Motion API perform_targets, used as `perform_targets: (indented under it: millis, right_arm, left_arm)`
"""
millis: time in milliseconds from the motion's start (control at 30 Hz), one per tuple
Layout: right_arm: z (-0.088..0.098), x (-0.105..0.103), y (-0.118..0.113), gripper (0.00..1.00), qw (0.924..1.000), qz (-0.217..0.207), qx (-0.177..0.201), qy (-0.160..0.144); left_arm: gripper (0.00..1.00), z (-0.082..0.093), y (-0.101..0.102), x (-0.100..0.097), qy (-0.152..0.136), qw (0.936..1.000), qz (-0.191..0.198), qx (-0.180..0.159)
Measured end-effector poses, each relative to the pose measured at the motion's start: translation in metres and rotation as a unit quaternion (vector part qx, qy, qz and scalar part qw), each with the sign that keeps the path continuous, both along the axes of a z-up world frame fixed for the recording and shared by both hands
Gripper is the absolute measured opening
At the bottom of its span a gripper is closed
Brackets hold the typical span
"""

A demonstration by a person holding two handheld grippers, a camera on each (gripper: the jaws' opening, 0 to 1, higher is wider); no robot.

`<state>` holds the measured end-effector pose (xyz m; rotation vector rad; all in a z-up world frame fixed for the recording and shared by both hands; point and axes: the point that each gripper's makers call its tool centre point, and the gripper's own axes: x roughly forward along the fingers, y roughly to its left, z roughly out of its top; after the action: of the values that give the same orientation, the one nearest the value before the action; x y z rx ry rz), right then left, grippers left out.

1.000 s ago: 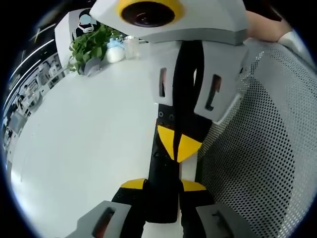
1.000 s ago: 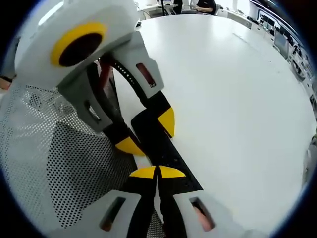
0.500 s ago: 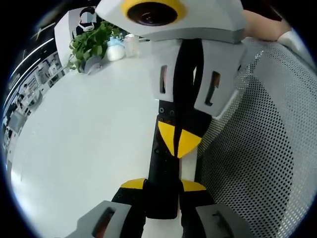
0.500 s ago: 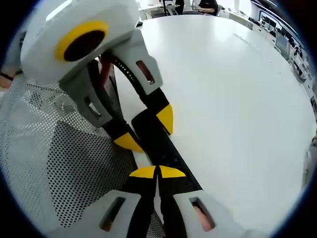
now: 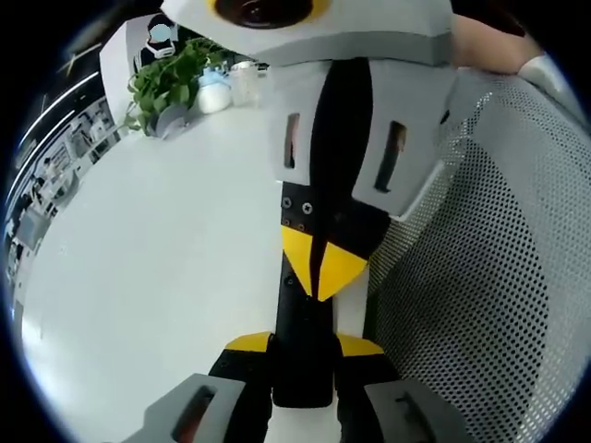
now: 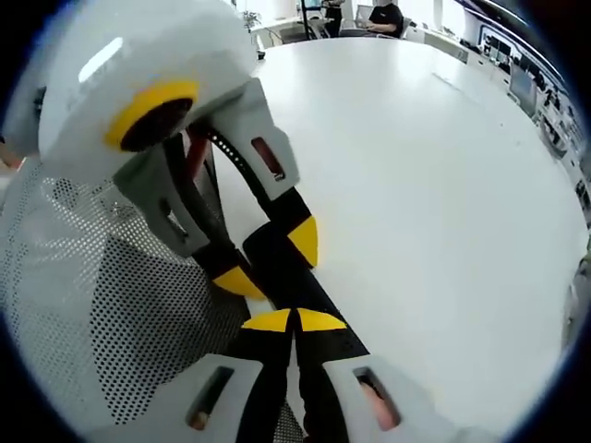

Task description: Press the specified remote control buttons in sequence, fully releasing each button before pressing the next.

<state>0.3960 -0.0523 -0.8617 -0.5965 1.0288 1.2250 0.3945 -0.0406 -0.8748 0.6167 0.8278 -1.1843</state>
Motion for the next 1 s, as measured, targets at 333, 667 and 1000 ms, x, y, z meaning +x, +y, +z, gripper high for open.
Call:
perform_targets:
  millis: [333,667,1000]
  right_arm:
    - [-0.0043,0.0022,-0.0015,0.00,0.9995,0.019,-0.015,-0.021]
    - [-0.0046,0.0043,-0.0009,0.00,0.9996,0.006,-0.012,-0.025]
    - [-0.0049,0.0037,0.0001,0.00,0.9986,0.024,-0.027,-0.039]
  left_arm:
    - [0.25,0.0000,-0.0037,-0.0008,-0.004,0.9999,-0.009,-0.004]
    - [0.25,0.0002,-0.0036,-0.0004,-0.005,0.9999,-0.009,-0.008]
    - [0.25,0.0000,0.0004,-0.0011,-0.002,1.0000,-0.009,0.001]
